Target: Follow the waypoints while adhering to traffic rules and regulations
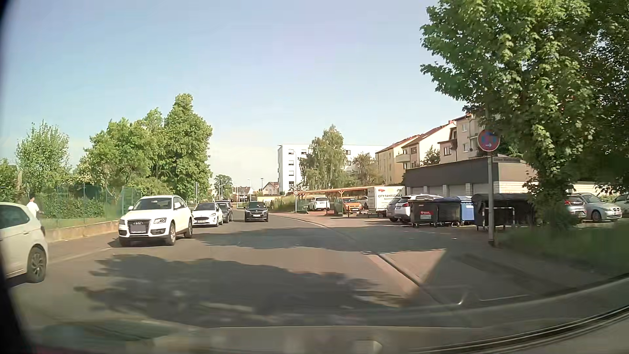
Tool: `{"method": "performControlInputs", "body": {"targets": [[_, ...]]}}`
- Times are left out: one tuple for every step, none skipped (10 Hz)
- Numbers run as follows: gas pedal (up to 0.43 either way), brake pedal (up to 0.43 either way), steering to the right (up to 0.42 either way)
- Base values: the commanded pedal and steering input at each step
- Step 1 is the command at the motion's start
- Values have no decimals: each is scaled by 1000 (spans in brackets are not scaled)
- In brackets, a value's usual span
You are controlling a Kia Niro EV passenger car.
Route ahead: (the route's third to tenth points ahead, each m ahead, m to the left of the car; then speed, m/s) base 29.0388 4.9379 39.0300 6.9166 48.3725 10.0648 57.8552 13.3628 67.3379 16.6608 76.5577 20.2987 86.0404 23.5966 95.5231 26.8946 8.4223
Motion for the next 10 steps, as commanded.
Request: {"method": "performControlInputs", "body": {"targets": [[47, 18, -26], [47, 12, -26], [47, 12, -27], [47, 12, -27], [47, 12, -26], [47, 12, -26], [47, 12, -26], [47, 12, -27], [47, 12, -29], [47, 18, -30]]}}
